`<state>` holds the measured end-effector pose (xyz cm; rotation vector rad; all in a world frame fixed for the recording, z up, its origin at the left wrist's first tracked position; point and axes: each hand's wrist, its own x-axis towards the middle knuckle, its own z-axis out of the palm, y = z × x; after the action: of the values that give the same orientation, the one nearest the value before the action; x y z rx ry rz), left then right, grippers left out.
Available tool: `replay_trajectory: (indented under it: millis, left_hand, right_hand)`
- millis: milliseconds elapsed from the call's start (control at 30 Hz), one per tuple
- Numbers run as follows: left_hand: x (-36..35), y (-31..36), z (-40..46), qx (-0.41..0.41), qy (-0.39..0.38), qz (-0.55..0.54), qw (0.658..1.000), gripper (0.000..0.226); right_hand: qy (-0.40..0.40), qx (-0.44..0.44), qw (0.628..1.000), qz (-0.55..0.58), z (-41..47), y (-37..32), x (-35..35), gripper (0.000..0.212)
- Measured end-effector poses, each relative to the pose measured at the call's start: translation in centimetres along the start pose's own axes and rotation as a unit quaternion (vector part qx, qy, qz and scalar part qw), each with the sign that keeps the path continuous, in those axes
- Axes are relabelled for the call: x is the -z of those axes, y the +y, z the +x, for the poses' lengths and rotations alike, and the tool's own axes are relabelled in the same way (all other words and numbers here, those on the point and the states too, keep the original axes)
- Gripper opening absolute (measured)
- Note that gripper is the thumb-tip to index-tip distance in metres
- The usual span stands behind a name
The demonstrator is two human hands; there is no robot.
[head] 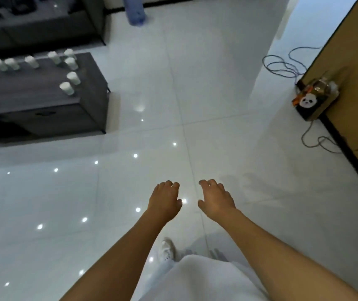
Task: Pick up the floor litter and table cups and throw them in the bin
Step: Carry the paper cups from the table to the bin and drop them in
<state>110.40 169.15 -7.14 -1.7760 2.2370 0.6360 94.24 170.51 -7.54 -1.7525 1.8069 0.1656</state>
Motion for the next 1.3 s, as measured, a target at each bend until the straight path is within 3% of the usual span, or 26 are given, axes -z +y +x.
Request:
replay_trajectory:
  millis: [333, 767, 1100, 1300]
  left_hand:
    - [6.3, -22.8, -1.7, 0.149, 0.045, -0.069, 0.985, 0.044]
    - [13.9, -41.4, 1.4, 0.313, 0.103, -0.176, 0.928, 0.048]
    - [21.5, -54.8, 7.6, 0.393, 0.146, -0.218, 0.881, 0.051]
    - [22.7, -65.7, 7.5, 0.44, 0.142, -0.255, 0.849, 0.049]
  right_hand:
    - [-0.033, 0.134, 0.988, -0.07, 9.2, -22.3, -1.5, 0.057]
    - [-0.065, 0.286, 0.943, -0.156, 23.7, -42.7, 0.6, 0.058]
    - [-0.078, 0.344, 0.915, -0.194, 36.5, -58.7, 4.5, 0.056]
    - [-0.122, 0.381, 0.886, -0.235, 41.5, -70.5, 1.9, 0.056]
